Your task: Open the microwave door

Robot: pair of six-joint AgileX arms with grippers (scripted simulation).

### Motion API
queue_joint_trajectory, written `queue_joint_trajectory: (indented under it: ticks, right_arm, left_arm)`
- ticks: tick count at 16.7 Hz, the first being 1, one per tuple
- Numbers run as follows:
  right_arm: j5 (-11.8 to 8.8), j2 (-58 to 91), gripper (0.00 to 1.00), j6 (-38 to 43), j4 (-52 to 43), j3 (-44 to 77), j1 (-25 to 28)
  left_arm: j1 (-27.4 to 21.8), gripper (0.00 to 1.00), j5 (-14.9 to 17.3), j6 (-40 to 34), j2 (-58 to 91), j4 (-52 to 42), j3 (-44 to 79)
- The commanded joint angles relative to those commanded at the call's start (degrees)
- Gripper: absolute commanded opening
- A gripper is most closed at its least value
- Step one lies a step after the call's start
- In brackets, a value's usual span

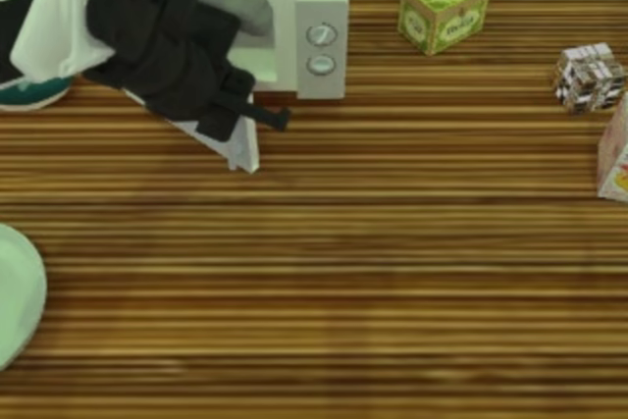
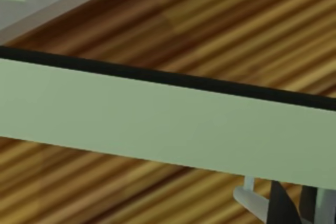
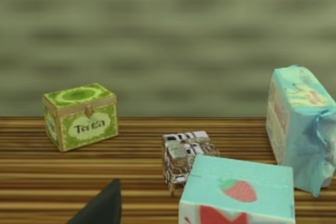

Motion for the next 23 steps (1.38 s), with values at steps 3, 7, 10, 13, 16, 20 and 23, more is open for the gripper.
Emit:
queue_joint_trajectory:
  ticks: [3,7,10,13,16,20,23]
  right_arm:
    - [0.00,0.00,1.00,0.00,0.00,0.00,0.00]
    - [0.00,0.00,1.00,0.00,0.00,0.00,0.00]
    - [0.00,0.00,1.00,0.00,0.00,0.00,0.00]
    - [0.00,0.00,1.00,0.00,0.00,0.00,0.00]
    - [0.00,0.00,1.00,0.00,0.00,0.00,0.00]
    - [0.00,0.00,1.00,0.00,0.00,0.00,0.00]
    - [0.00,0.00,1.00,0.00,0.00,0.00,0.00]
  left_arm:
    - [0.00,0.00,0.00,0.00,0.00,0.00,0.00]
    - [0.00,0.00,0.00,0.00,0.00,0.00,0.00]
    - [0.00,0.00,0.00,0.00,0.00,0.00,0.00]
    - [0.00,0.00,0.00,0.00,0.00,0.00,0.00]
    - [0.00,0.00,0.00,0.00,0.00,0.00,0.00]
    - [0.00,0.00,0.00,0.00,0.00,0.00,0.00]
    - [0.05,0.00,0.74,0.67,-0.27,0.08,-0.36]
